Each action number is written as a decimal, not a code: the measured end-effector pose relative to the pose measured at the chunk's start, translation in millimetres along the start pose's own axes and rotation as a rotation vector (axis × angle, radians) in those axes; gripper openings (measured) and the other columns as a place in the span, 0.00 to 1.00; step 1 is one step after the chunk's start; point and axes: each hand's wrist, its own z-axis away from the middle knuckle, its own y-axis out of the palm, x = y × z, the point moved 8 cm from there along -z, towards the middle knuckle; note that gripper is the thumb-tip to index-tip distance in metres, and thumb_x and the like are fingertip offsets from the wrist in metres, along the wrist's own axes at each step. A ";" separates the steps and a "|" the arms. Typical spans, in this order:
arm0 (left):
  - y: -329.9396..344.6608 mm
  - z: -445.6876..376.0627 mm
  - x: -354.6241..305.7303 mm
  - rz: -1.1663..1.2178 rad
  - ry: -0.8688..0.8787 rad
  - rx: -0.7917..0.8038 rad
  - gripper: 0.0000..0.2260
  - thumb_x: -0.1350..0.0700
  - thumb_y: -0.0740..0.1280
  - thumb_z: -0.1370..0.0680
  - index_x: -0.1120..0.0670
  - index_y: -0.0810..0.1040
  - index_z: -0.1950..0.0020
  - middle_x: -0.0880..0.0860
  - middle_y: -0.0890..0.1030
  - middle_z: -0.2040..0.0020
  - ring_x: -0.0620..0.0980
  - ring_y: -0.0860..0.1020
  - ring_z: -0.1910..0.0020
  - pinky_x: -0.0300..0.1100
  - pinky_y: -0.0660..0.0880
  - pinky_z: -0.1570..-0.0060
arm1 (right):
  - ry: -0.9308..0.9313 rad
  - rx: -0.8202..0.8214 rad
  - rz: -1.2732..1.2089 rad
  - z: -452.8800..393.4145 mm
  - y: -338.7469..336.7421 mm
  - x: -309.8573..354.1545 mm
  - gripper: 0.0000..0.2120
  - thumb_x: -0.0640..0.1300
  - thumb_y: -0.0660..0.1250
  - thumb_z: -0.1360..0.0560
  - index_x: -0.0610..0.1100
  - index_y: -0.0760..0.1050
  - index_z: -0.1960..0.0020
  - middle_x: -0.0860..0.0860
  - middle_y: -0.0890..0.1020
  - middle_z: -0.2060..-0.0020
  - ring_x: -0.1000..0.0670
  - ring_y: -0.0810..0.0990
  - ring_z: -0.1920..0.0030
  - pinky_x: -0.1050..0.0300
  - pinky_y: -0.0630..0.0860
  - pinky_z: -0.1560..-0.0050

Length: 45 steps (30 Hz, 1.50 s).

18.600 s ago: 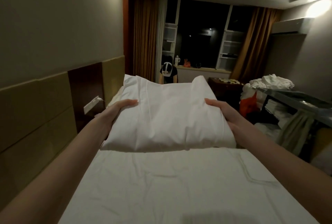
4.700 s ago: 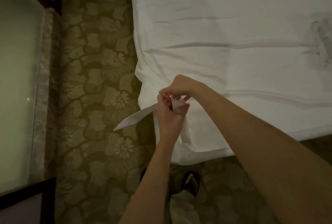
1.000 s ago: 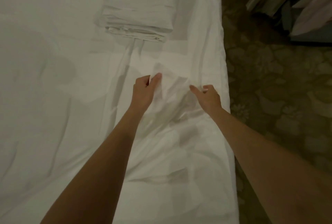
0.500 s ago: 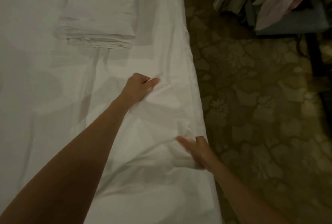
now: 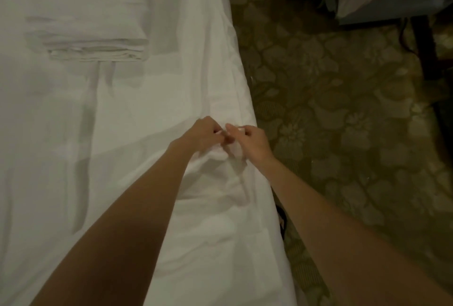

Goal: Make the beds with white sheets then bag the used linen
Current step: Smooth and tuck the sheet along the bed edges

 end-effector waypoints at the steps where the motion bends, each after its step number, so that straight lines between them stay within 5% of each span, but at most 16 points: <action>1: 3.6 2.0 6.9 0.020 0.001 0.010 0.16 0.51 0.70 0.24 0.56 0.78 0.70 0.49 0.70 0.76 0.45 0.67 0.75 0.35 0.63 0.71 | 0.015 -0.002 0.049 -4.9 4.6 -2.7 0.11 0.51 0.71 0.27 0.44 0.77 0.62 0.51 0.79 0.66 0.52 0.78 0.63 0.62 0.71 0.63; 3: 5.2 6.2 25.2 0.086 -0.015 0.006 0.17 0.51 0.71 0.25 0.58 0.76 0.71 0.47 0.67 0.77 0.43 0.65 0.76 0.36 0.61 0.71 | 0.005 -0.019 0.135 -10.0 8.7 -8.5 0.13 0.47 0.71 0.27 0.45 0.74 0.68 0.52 0.76 0.72 0.53 0.74 0.67 0.61 0.67 0.68; 8: -10.6 21.8 53.3 0.284 -0.075 -0.075 0.12 0.50 0.72 0.26 0.51 0.78 0.67 0.42 0.71 0.78 0.42 0.69 0.74 0.34 0.63 0.69 | -0.198 -0.153 0.098 -14.0 6.3 16.3 0.11 0.44 0.72 0.26 0.35 0.79 0.61 0.46 0.79 0.67 0.53 0.74 0.66 0.63 0.70 0.66; 11: -13.4 39.1 72.5 0.302 -0.115 -0.158 0.11 0.50 0.65 0.21 0.51 0.80 0.62 0.44 0.77 0.70 0.43 0.75 0.70 0.35 0.69 0.68 | -0.195 -0.134 0.063 -27.8 19.1 33.1 0.19 0.45 0.72 0.26 0.41 0.70 0.72 0.49 0.69 0.76 0.54 0.66 0.72 0.62 0.65 0.68; 19: -91.2 20.2 78.5 0.199 -0.077 -0.332 0.23 0.51 0.64 0.20 0.52 0.61 0.72 0.48 0.61 0.74 0.45 0.60 0.73 0.37 0.58 0.74 | -0.235 -0.218 0.041 -51.4 36.1 64.9 0.25 0.44 0.71 0.26 0.45 0.60 0.74 0.55 0.59 0.78 0.56 0.59 0.78 0.67 0.58 0.73; 25: -78.2 -18.4 66.8 -0.023 -0.169 -0.108 0.22 0.46 0.64 0.20 0.55 0.70 0.70 0.51 0.71 0.72 0.48 0.70 0.70 0.38 0.62 0.70 | -0.148 -0.352 0.029 -51.3 10.9 37.6 0.13 0.44 0.71 0.25 0.42 0.72 0.65 0.53 0.70 0.74 0.57 0.67 0.72 0.68 0.66 0.67; 30: -76.3 -15.9 80.5 0.010 -0.188 -0.381 0.22 0.45 0.67 0.22 0.58 0.74 0.71 0.54 0.72 0.74 0.49 0.70 0.74 0.36 0.64 0.72 | 0.000 -0.236 -0.025 -47.3 5.9 13.8 0.07 0.44 0.72 0.27 0.40 0.78 0.58 0.54 0.76 0.68 0.59 0.72 0.67 0.73 0.71 0.65; 33: -82.3 -1.8 70.2 0.049 -0.147 -0.572 0.10 0.49 0.71 0.25 0.56 0.83 0.52 0.55 0.83 0.57 0.49 0.77 0.60 0.38 0.69 0.58 | 0.064 -0.222 -0.039 -45.5 5.0 7.3 0.08 0.45 0.73 0.27 0.39 0.80 0.59 0.53 0.77 0.68 0.59 0.73 0.66 0.64 0.74 0.59; 37: -66.5 42.6 27.2 -0.015 0.144 -0.803 0.20 0.50 0.64 0.22 0.55 0.72 0.31 0.56 0.73 0.32 0.57 0.68 0.32 0.49 0.65 0.34 | 0.122 -0.287 -0.115 -42.0 1.4 2.5 0.10 0.46 0.72 0.27 0.40 0.79 0.60 0.53 0.77 0.66 0.56 0.75 0.63 0.55 0.77 0.51; 42: 23.3 76.5 13.8 -0.318 0.118 -0.409 0.30 0.40 0.41 0.22 0.49 0.56 0.22 0.49 0.49 0.20 0.48 0.40 0.22 0.56 0.40 0.25 | 0.271 -0.180 -0.382 -19.2 2.5 -24.3 0.17 0.54 0.63 0.21 0.40 0.77 0.56 0.43 0.82 0.57 0.46 0.82 0.56 0.54 0.80 0.57; 45: 41.8 93.3 23.7 -0.365 0.086 -0.402 0.33 0.38 0.36 0.25 0.48 0.48 0.21 0.48 0.42 0.20 0.46 0.35 0.24 0.53 0.34 0.26 | 0.304 -0.224 -0.442 13.2 -8.2 -49.5 0.18 0.54 0.61 0.20 0.40 0.77 0.57 0.43 0.82 0.58 0.45 0.82 0.58 0.54 0.80 0.56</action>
